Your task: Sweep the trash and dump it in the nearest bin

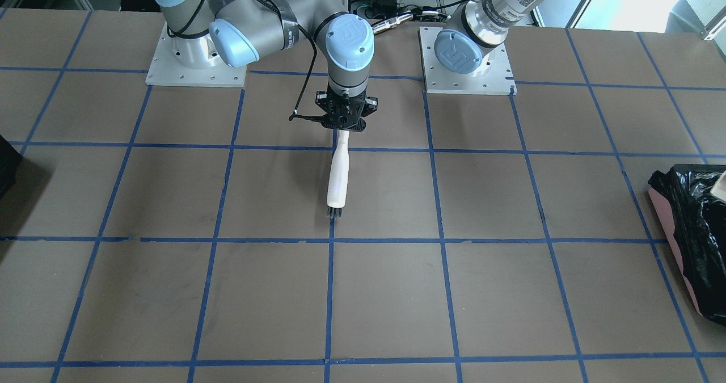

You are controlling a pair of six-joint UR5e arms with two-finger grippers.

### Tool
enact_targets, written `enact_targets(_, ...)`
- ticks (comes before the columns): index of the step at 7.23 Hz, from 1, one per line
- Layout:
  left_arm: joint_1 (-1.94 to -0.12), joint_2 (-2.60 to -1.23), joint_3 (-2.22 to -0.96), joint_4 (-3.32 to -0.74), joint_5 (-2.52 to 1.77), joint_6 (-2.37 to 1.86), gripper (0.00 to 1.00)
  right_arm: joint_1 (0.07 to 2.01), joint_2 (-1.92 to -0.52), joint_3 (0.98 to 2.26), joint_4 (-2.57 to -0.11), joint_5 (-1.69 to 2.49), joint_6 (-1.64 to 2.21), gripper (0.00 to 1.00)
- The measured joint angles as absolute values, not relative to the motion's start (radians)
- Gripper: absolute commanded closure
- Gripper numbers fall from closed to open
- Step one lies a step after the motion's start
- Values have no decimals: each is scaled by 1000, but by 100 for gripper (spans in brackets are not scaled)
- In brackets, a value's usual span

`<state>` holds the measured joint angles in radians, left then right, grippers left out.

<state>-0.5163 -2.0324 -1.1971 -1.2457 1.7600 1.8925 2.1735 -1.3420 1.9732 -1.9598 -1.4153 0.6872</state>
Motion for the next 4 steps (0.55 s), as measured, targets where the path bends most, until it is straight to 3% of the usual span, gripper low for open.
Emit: enact_targets(4, -526, -2126, -1160, -1081, 1845, 1856, 100, 2161, -1323, 1953, -1929, -1411, 681, 100)
